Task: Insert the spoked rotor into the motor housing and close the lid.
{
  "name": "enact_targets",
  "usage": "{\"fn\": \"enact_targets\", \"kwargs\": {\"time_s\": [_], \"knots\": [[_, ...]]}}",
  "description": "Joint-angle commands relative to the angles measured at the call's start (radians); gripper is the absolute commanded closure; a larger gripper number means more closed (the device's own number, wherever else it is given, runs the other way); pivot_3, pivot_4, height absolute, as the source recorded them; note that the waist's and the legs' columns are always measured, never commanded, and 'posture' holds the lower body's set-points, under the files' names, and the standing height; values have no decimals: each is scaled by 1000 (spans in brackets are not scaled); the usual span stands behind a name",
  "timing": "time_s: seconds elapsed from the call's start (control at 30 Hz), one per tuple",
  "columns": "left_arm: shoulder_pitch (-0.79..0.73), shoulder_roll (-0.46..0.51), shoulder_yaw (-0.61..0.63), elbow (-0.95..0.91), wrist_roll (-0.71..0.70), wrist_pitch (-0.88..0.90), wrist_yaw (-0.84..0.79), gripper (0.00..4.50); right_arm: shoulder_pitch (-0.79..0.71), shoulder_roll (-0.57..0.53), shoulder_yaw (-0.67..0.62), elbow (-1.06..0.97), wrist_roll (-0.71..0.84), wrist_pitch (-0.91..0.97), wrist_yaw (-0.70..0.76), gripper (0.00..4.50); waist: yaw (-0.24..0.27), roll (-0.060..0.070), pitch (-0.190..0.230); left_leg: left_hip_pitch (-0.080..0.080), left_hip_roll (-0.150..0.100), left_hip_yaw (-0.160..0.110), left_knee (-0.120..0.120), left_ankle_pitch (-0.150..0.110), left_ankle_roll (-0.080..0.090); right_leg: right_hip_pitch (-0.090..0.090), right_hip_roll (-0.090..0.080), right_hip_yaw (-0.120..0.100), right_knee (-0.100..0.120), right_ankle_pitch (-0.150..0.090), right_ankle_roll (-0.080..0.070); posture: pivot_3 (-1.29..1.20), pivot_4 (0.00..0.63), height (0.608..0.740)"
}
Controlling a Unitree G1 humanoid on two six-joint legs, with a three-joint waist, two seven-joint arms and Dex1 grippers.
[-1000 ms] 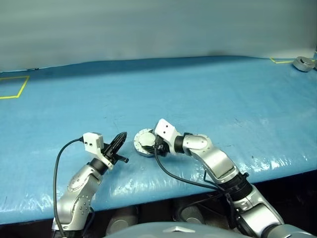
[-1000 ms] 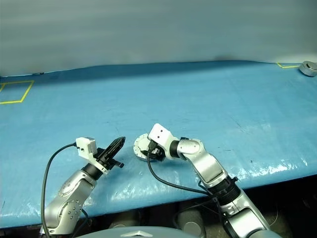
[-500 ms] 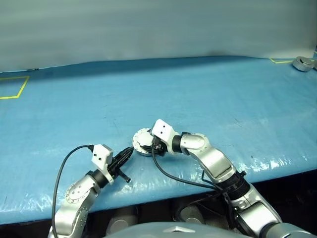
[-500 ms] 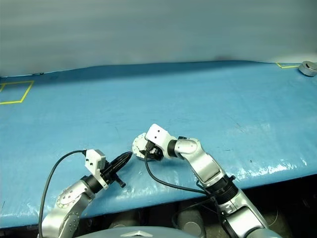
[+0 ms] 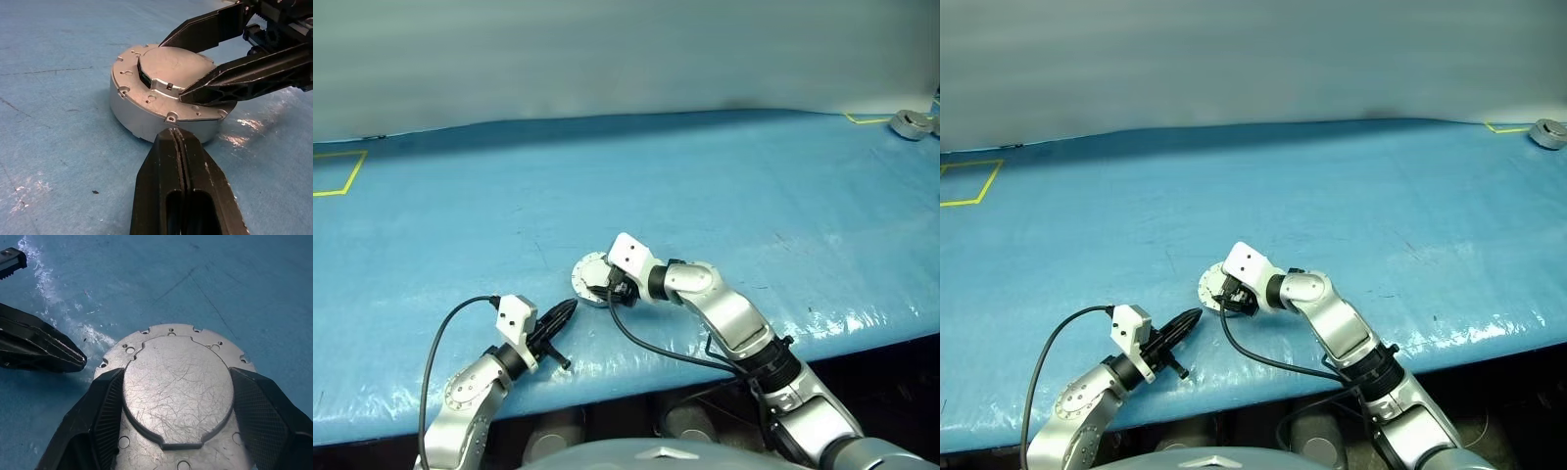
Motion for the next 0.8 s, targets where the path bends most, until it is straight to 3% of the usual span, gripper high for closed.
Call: {"fn": "enact_targets", "kwargs": {"time_s": [0.03, 0.23, 0.8], "knots": [[-3, -4, 3, -1, 4, -21, -8, 4500, 26, -22, 10, 41, -13, 19, 0, 1473, 0, 0, 0, 0, 0, 0, 0, 0, 0, 0, 0, 0, 0, 0, 0, 0, 150, 740], [-5, -9, 5, 3, 0, -20, -12, 4500, 36, -16, -41, 7, 29, -1, 2, 1473, 2, 0, 1, -1, 0, 0, 0, 0, 0, 0, 0, 0, -1, 0, 0, 0, 150, 740], [-9, -14, 0, 12, -1, -17, -20, 4500, -6, -61, -14, -9, 4, -81, 51, 1473, 9, 0, 8, -7, -3, -1, 0, -1, 1, -2, 0, -2, -1, 3, 5, 0, 150, 740]]}}
